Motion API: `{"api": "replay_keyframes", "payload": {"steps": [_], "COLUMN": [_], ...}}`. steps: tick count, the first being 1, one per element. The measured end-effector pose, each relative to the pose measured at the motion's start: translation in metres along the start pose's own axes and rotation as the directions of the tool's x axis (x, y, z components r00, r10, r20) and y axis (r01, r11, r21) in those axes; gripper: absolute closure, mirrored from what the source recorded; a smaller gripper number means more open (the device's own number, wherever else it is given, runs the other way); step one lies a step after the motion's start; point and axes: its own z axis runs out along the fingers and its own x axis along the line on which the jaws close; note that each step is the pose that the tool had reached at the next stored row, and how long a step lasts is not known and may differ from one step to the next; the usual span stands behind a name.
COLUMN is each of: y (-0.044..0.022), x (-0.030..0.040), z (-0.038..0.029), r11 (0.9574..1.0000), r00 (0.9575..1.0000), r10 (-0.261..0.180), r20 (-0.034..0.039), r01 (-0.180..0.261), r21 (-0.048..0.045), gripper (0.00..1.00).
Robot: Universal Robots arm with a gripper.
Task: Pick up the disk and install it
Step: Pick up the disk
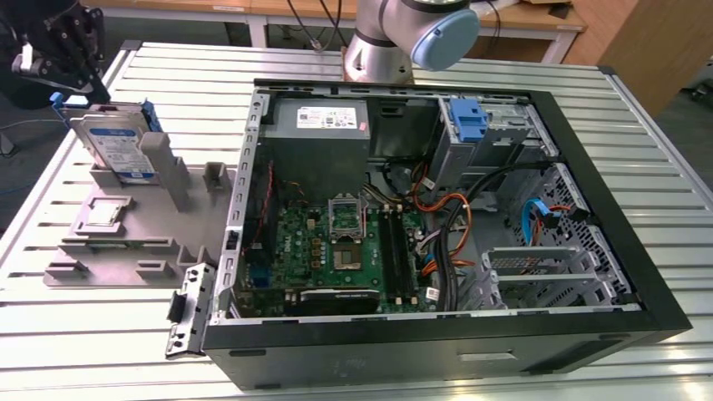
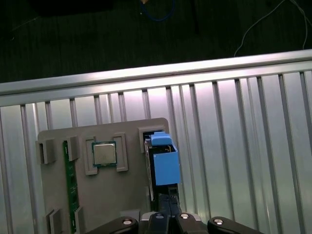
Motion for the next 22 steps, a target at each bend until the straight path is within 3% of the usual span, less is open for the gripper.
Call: {"api": "replay_keyframes", "payload": {"steps": [1, 2, 5, 8, 10, 15, 22], "y": [0.0, 0.0, 0.0, 0.0, 0.0, 0.0, -0.0002], "x": [0.0, 0.0, 0.0, 0.0, 0.0, 0.0001, 0.0008], "z": [0.0, 0.0, 0.0, 0.0, 0.0, 0.0014, 0.0134], "r11": [1.0, 1.0, 1.0, 1.0, 1.0, 1.0, 1.0], "r00": [1.0, 1.0, 1.0, 1.0, 1.0, 1.0, 1.0], "r10": [0.0, 0.0, 0.0, 0.0, 0.0, 0.0, 0.0], "r20": [0.0, 0.0, 0.0, 0.0, 0.0, 0.0004, -0.0032], "r01": [0.0, 0.0, 0.0, 0.0, 0.0, 0.0, 0.0], "r21": [0.0, 0.0, 0.0001, 0.0, 0.0001, 0.0006, 0.0006], "gripper": [0.89, 0.77, 0.71, 0.53, 0.47, 0.41, 0.41]}}
